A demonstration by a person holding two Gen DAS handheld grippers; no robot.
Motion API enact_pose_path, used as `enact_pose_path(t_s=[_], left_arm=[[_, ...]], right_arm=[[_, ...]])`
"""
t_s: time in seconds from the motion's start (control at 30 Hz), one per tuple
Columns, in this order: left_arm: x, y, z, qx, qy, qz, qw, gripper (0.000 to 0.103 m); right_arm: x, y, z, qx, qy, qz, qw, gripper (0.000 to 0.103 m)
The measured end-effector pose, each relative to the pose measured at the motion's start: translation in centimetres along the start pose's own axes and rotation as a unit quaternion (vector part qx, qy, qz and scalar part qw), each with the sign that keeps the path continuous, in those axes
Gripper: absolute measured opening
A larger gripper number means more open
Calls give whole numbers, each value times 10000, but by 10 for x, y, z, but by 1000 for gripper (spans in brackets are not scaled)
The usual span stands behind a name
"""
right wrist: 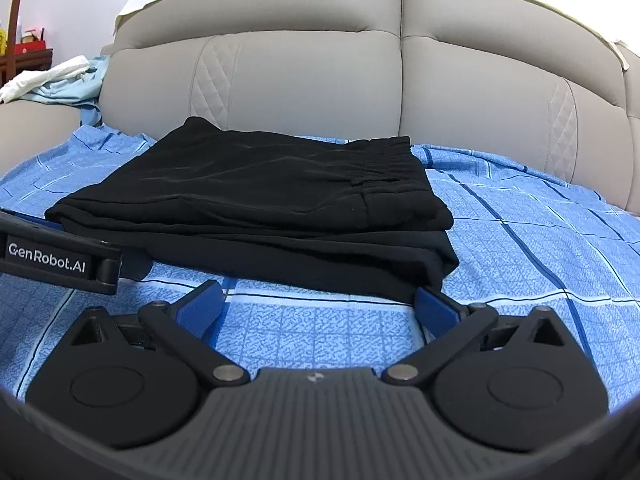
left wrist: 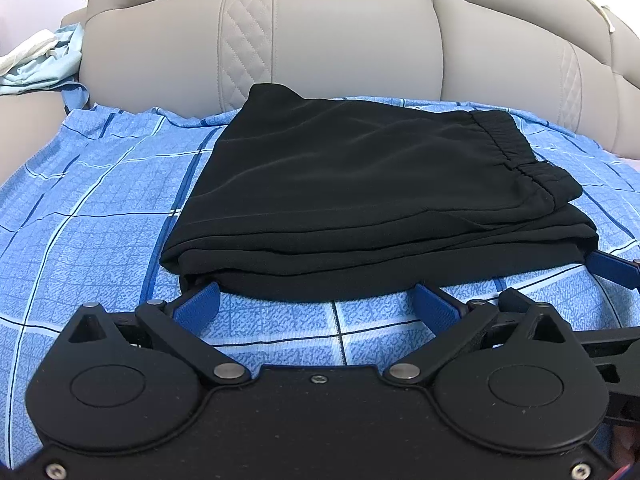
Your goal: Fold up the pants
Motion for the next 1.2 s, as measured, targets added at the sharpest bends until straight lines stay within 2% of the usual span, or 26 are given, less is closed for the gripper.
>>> enact_pose_path(t_s=[1.2], left_arm=[[-2, -1, -3, -11, -85, 92, 9999, 103]], right_arm=[[-2, -1, -1, 18, -46, 2, 10000, 103]])
Point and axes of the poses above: each gripper's, at about its wrist camera, not at the fingertips, and x roughly the way its jaws point, y to its left, z to its top, the point moved 4 cm from there along x, roughly the way its jaws point, and after that the axes turned 4 degrees about -z, right-handed, at the moved point
